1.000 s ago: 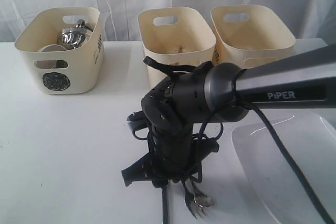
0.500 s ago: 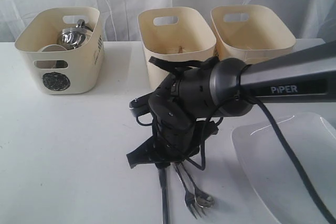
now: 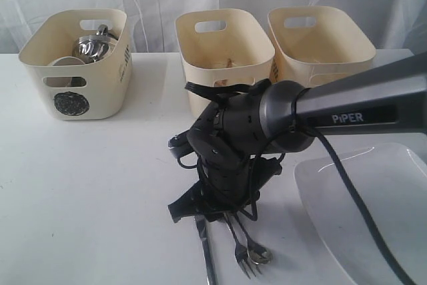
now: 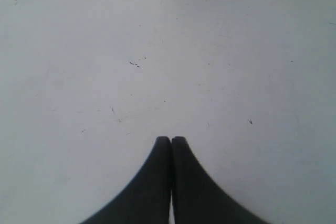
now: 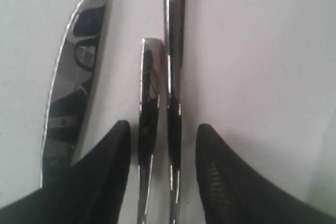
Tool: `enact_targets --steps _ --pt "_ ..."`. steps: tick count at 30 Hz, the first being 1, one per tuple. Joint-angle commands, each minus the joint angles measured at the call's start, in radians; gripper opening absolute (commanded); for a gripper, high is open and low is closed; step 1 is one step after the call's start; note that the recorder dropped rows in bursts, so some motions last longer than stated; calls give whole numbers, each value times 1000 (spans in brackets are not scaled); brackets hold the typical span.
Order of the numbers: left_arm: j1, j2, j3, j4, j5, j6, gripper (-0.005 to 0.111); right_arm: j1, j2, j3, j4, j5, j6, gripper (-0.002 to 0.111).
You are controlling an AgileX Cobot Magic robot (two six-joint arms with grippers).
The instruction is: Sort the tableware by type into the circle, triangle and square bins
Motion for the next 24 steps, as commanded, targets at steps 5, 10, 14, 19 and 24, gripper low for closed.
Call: enact_targets --steps 5,10,14,19,24 --pt "-5 -4 8 -9 16 0 0 -6 1 16 2 -17 -3 39" --pt "-5 -4 8 -9 16 0 0 -6 16 32 21 -59 -3 37" --pt "-5 -4 8 -9 16 0 0 -6 32 32 44 -51 -20 24" --pt "-5 -4 8 -9 16 0 0 -6 36 32 128 -51 -127 12" --pt "-5 -4 8 -9 16 0 0 -6 36 32 151 -58 -193 0"
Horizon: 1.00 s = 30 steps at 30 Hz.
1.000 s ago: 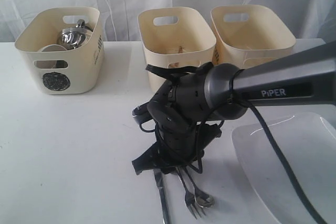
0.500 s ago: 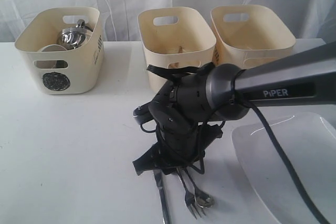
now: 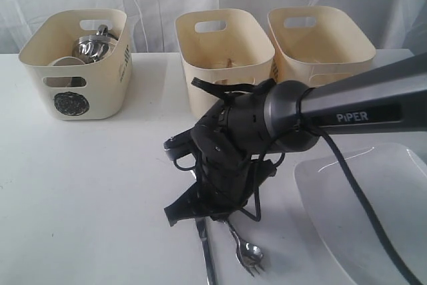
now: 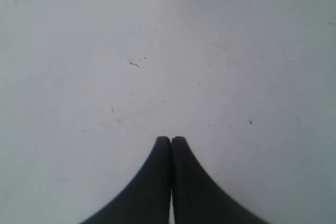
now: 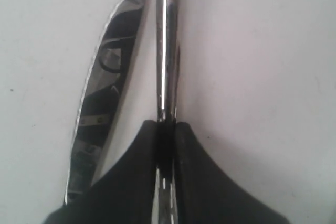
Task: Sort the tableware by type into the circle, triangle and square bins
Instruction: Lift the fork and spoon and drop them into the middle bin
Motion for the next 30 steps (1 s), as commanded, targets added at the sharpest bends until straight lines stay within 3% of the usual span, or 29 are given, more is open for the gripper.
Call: enact_targets --steps 1,12,16,21,30 --pt "-5 -4 8 -9 16 0 0 -2 33 18 48 -3 -63 0" --pt "-5 -4 8 -9 16 0 0 -6 -106 -63 36 -30 -132 0" --pt "-5 -4 8 -9 16 0 0 -37 -132 -102 55 66 -145 0" --pt "-5 -4 8 -9 16 0 0 -156 -148 -303 207 326 -317 0" --pt "-5 -4 8 -9 16 0 0 -400 -148 -462 533 263 -421 0"
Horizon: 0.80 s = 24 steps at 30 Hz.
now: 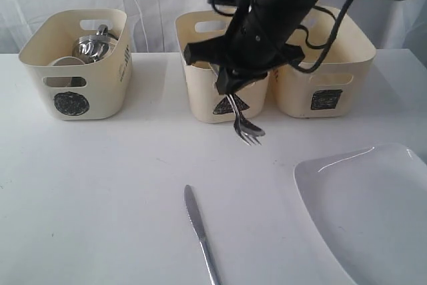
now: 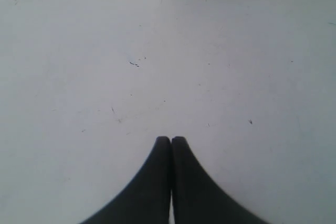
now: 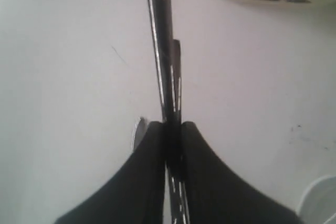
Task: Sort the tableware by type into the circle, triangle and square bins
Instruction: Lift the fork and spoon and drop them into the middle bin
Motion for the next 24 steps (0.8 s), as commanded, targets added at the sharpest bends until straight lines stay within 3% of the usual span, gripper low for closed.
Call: enact_targets --steps 1,15,24 --pt "-5 -4 8 -9 16 0 0 -94 -11 -35 169 -37 -62 0" --pt "-5 -4 8 -9 16 0 0 -273 102 -59 654 -158 -270 0" --pt "-5 -4 8 -9 16 0 0 -293 295 -271 888 -283 -426 0"
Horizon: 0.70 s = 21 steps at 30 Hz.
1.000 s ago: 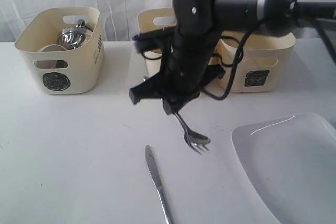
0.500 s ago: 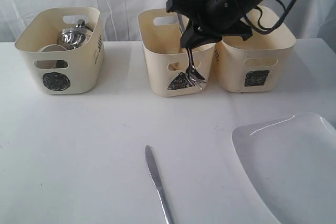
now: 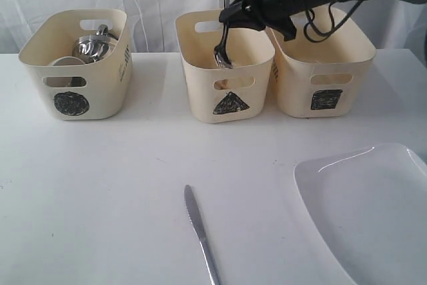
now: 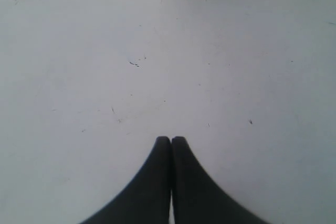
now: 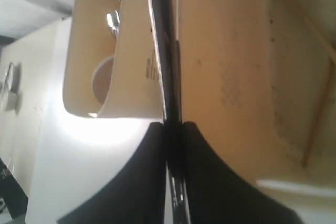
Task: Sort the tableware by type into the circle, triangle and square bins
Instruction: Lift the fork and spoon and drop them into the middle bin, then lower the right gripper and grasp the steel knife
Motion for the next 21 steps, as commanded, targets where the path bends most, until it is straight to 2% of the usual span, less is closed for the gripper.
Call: enact_targets --steps 1,9,11,16,21 --pt "-5 -4 8 -9 16 0 0 -12 106 -132 109 -102 -81 0" --pt "-5 -4 8 -9 16 0 0 -12 242 -229 136 -307 -266 1" --pt "-5 -4 8 -9 16 0 0 -12 250 -235 136 -330 -291 8" --pt "-5 -4 8 -9 16 0 0 -12 252 -237 136 -320 -374 38" --pt "-5 -4 8 -9 16 0 0 -12 249 -237 140 -258 -376 41"
